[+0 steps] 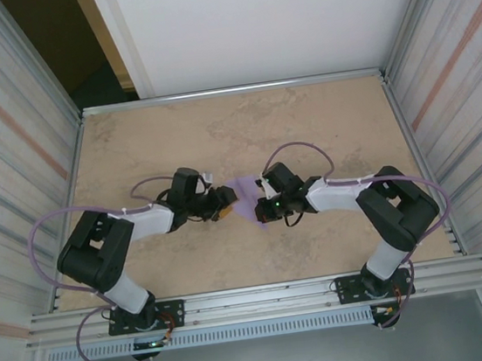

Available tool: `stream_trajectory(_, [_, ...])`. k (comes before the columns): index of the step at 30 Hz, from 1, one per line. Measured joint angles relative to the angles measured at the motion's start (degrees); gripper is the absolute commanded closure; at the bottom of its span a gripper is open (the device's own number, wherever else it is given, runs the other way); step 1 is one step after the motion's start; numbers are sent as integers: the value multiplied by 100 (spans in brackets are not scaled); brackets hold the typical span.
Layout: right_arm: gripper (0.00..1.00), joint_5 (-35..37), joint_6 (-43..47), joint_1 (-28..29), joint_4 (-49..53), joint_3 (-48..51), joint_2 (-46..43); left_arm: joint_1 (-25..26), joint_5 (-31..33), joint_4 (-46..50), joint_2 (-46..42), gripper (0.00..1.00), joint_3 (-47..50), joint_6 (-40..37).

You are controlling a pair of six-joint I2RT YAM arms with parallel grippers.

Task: Fold a paper plane with a square sheet of paper (pick it up from the middle)
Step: Fourth fold the wing at the center of the table.

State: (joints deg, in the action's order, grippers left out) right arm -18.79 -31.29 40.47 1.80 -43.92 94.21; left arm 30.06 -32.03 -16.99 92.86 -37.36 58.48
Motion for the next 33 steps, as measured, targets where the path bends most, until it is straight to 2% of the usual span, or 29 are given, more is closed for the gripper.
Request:
stream_trajectory(6, [97, -717, -168, -302, -380, 160, 15, 160, -55, -247, 199, 47, -2, -164])
stream_trajectory(13, [97, -1318, -302, -566, -717, 238, 184, 269, -59, -258, 341, 47, -208, -579])
stream_trajectory(24, [97, -1672, -321, -713, -905, 264, 280, 269, -98, -245, 675, 46, -529, -964])
stream_trajectory(33, [97, -1777, -321, -750, -979, 291, 404, 271, -74, 122, 780, 45, -769, -1073])
